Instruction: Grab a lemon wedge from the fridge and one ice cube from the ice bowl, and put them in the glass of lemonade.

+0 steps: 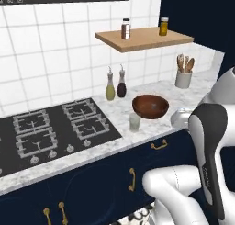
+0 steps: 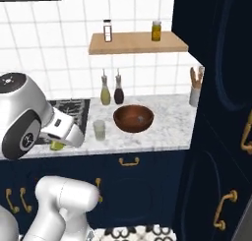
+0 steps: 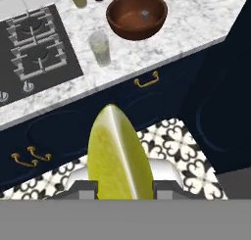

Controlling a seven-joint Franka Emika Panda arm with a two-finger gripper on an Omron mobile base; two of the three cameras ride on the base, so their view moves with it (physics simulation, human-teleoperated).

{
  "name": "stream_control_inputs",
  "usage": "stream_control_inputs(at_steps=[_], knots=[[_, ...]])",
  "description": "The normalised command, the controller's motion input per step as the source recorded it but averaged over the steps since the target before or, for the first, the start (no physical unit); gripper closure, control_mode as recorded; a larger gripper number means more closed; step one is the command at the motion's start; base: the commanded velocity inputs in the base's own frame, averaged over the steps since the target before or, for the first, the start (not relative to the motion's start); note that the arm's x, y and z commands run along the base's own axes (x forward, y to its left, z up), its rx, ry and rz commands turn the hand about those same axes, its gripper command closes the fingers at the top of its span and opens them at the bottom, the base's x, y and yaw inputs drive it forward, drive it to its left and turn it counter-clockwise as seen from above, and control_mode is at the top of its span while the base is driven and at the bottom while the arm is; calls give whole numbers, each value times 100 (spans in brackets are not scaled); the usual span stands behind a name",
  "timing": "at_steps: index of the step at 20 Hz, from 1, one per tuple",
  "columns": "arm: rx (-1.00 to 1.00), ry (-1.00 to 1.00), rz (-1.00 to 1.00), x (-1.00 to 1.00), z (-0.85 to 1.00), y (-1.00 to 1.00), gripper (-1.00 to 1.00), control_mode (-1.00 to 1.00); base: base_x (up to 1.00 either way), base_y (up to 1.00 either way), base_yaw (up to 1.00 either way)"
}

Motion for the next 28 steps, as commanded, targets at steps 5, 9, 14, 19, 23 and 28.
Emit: stream_control_inputs(at_steps=[5,9,14,19,23,28], knots=[[0,0,0,0,0,0,100,100,87,-17,1],[0,0,0,0,0,0,100,100,64,3,0],[0,0,0,0,0,0,100,100,10,1,0],[0,0,2,54,-18,48,100,-100,6,4,0],[-2,11,5,100,-77,91,100,-100,0,0,0],[-6,34,6,100,-99,21,100,-100,0,0,0]])
